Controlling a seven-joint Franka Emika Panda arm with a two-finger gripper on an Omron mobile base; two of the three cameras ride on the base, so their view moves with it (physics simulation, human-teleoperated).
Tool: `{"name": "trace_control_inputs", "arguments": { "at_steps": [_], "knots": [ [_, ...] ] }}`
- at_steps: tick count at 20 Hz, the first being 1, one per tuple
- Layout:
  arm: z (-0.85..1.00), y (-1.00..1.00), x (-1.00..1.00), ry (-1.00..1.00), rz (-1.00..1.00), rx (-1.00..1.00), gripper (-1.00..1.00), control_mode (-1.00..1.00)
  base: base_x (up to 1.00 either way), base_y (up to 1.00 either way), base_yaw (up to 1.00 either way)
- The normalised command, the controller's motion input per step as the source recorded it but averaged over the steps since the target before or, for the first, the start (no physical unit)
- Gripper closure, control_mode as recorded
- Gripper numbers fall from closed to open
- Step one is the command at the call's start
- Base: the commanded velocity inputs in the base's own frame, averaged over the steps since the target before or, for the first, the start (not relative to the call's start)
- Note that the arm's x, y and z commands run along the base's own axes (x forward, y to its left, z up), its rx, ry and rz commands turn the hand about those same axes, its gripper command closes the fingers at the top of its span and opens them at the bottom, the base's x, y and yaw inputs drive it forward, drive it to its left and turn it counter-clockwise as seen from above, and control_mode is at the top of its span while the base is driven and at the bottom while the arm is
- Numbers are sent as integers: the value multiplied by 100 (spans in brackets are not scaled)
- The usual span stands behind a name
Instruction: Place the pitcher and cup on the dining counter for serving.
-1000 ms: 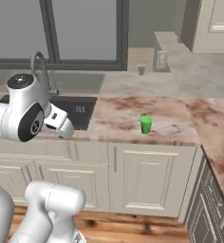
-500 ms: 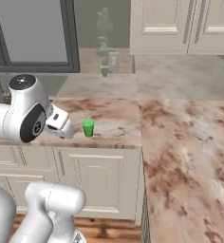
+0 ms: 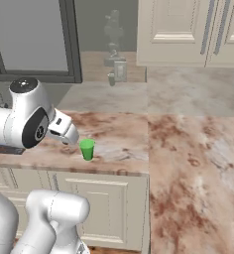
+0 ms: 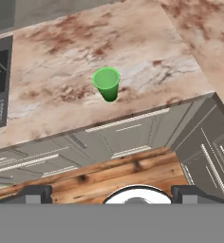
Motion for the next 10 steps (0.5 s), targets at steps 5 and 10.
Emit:
{"name": "trace_control_inputs", "arguments": {
  "at_steps": [5, 10],
  "knots": [
    [0, 0, 0, 0, 0, 0, -100, 100, 46, -13, 3],
    [-26, -15, 45, 10, 0, 0, -100, -100, 12, -2, 0]
  ]
}}
